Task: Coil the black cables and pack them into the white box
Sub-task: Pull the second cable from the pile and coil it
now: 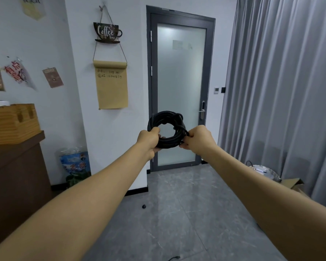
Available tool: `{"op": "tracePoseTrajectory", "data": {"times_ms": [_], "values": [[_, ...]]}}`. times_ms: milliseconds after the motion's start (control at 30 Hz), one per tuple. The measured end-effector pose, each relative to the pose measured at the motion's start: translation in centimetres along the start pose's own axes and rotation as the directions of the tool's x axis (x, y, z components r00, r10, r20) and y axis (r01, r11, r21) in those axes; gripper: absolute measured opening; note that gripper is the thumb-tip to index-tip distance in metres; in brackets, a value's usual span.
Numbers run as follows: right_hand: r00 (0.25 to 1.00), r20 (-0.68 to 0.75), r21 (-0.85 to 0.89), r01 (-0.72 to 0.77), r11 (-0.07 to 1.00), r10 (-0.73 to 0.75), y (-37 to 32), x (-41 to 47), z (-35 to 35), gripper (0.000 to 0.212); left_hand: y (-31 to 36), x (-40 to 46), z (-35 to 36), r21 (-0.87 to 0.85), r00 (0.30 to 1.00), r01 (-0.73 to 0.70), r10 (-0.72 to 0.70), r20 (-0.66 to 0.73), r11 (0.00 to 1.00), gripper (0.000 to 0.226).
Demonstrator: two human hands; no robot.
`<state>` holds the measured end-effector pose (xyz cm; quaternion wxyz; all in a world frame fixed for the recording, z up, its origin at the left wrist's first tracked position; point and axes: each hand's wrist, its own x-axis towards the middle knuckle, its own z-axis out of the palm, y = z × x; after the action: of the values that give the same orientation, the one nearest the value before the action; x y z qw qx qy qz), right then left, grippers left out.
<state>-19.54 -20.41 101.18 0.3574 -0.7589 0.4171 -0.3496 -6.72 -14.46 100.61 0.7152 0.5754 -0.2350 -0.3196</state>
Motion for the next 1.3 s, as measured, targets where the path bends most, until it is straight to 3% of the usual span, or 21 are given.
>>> {"op": "tracePoseTrajectory", "data": {"times_ms": [67, 167, 300, 400, 533, 633, 1033, 1133, 1300], "values": [[0.998, 0.039, 0.204, -0.057, 0.977, 0.05, 0.1, 0.0, 0.4, 0.014, 0.1, -0.2, 0.1, -0.044, 0.999, 0.037, -0.037, 0.005, 0.998, 0.02], [0.987, 0.124, 0.528, -0.152, 0.836, 0.101, 0.0, -0.7, 0.7, 0.019, 0.3, -0.6, 0.2, -0.054, 0.999, 0.043, -0.043, 0.013, 0.998, 0.021], [0.971, 0.217, 0.724, -0.226, 0.652, 0.095, -0.2, -1.5, 0.9, 0.023, 0.1, -0.4, -0.2, -0.052, 0.998, 0.059, -0.057, 0.036, 0.997, 0.015], [0.951, 0.297, 0.755, -0.289, 0.589, 0.087, -0.2, -1.7, 0.8, 0.015, 0.1, -0.3, -0.7, -0.045, 0.995, 0.078, -0.075, 0.067, 0.996, 0.024], [0.933, 0.359, 0.669, -0.265, 0.694, 0.01, 0.5, -2.0, 0.7, 0.014, 0.7, -0.3, -1.6, -0.081, 0.981, 0.147, -0.135, 0.139, 0.986, 0.029], [0.948, 0.317, 0.667, -0.205, 0.716, -0.023, 0.8, -2.3, 1.1, 0.015, 1.0, -0.6, -1.9, -0.08, 0.967, 0.192, -0.175, 0.183, 0.978, 0.023], [0.963, 0.269, 0.393, -0.135, 0.91, 0.027, 0.3, -2.6, 1.8, 0.018, 0.4, -0.2, -3.2, 0.013, 0.946, 0.269, -0.267, 0.185, 0.963, 0.028], [0.964, 0.262, 0.471, -0.174, 0.865, 0.052, 0.6, -2.5, 1.9, 0.018, 0.1, -0.3, -3.4, -0.078, 0.938, 0.27, -0.243, 0.247, 0.96, 0.034], [0.948, 0.269, 0.682, -0.311, 0.662, 0.168, 1.6, -1.9, 2.5, 0.016, -0.8, -0.9, -3.6, -0.353, 0.894, 0.341, -0.184, 0.409, 0.871, 0.056]]}}
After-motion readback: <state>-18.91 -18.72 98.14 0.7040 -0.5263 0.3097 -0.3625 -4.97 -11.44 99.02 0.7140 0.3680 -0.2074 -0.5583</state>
